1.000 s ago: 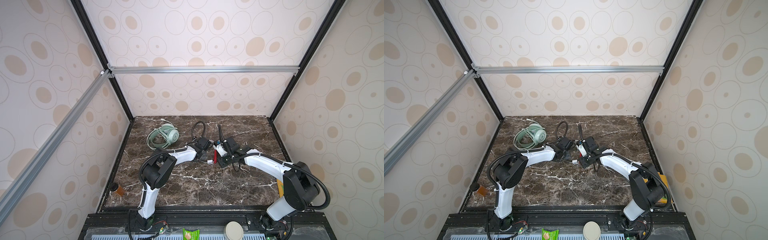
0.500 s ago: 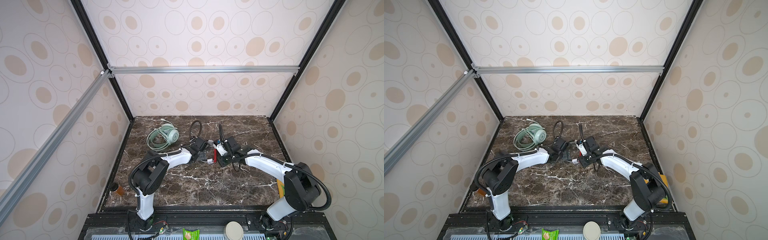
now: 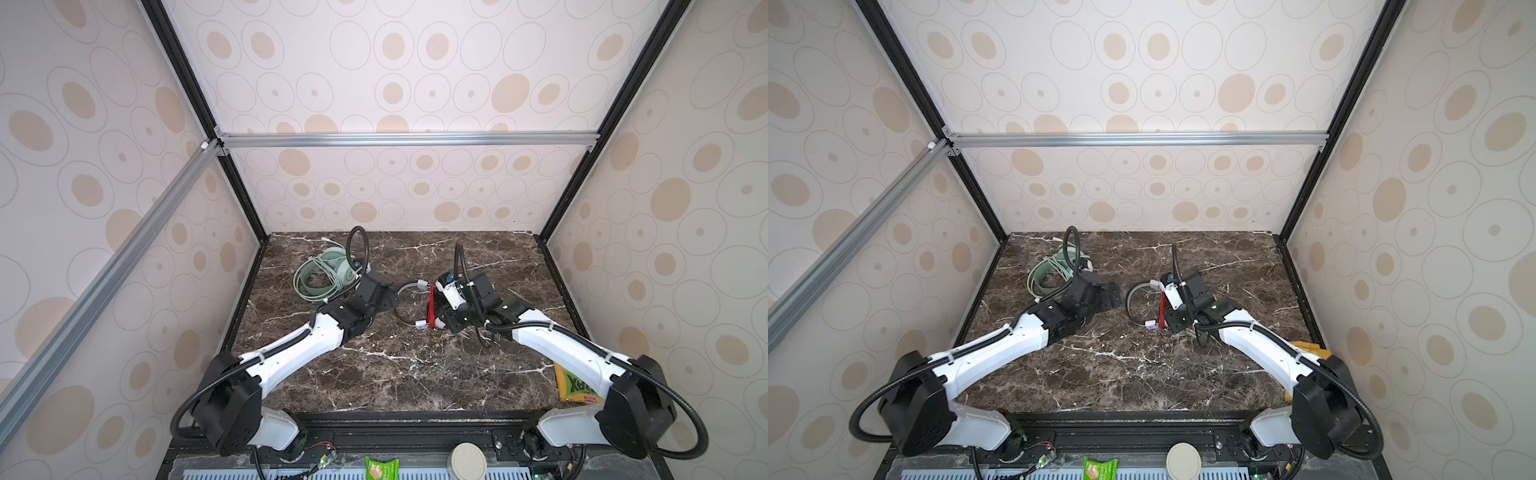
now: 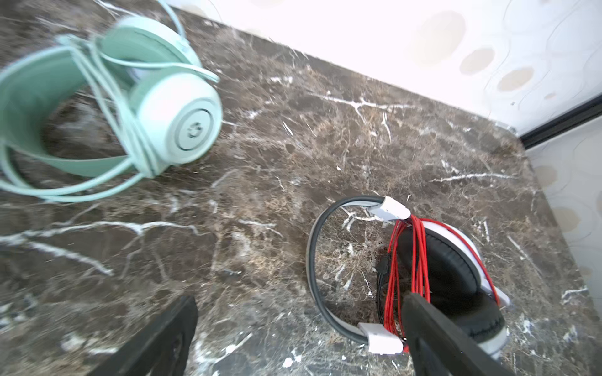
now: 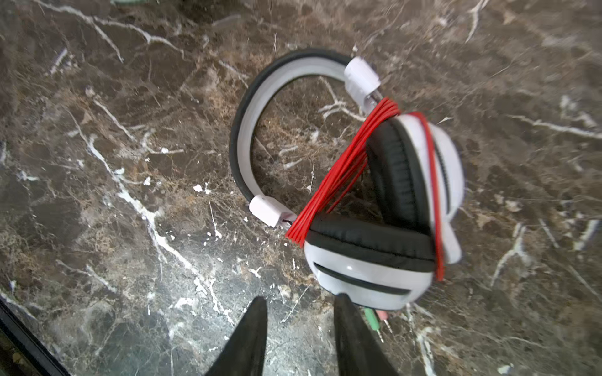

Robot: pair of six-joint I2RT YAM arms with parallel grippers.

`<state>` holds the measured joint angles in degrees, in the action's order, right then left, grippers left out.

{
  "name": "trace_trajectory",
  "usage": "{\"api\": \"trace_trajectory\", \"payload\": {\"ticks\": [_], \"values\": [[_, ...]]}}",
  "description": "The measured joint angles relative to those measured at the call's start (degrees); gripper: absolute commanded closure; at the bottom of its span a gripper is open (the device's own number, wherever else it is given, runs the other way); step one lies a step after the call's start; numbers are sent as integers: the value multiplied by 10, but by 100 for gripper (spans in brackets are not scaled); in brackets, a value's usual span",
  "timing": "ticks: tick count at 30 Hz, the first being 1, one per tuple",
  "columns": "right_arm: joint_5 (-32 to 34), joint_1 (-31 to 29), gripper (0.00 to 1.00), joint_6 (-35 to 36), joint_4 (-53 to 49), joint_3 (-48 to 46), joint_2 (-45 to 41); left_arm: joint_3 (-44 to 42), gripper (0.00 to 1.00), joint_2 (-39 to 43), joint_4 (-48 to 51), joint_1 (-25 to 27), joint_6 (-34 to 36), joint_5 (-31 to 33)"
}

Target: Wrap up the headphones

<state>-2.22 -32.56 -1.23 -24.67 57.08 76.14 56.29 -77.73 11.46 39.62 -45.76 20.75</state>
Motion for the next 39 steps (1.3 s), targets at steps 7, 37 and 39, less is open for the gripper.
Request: {"api": "trace_trajectory", "payload": {"ticks": [7, 37, 39], "values": [[67, 12, 56, -7, 10, -37, -136, -154, 2, 196, -89, 0, 12, 57], [367, 129, 0, 66, 689, -470, -124, -495, 2, 109, -776, -30, 387, 318], [363, 141, 0, 68, 740, -471, -78, -495, 2, 94, -808, -32, 399, 332]]}}
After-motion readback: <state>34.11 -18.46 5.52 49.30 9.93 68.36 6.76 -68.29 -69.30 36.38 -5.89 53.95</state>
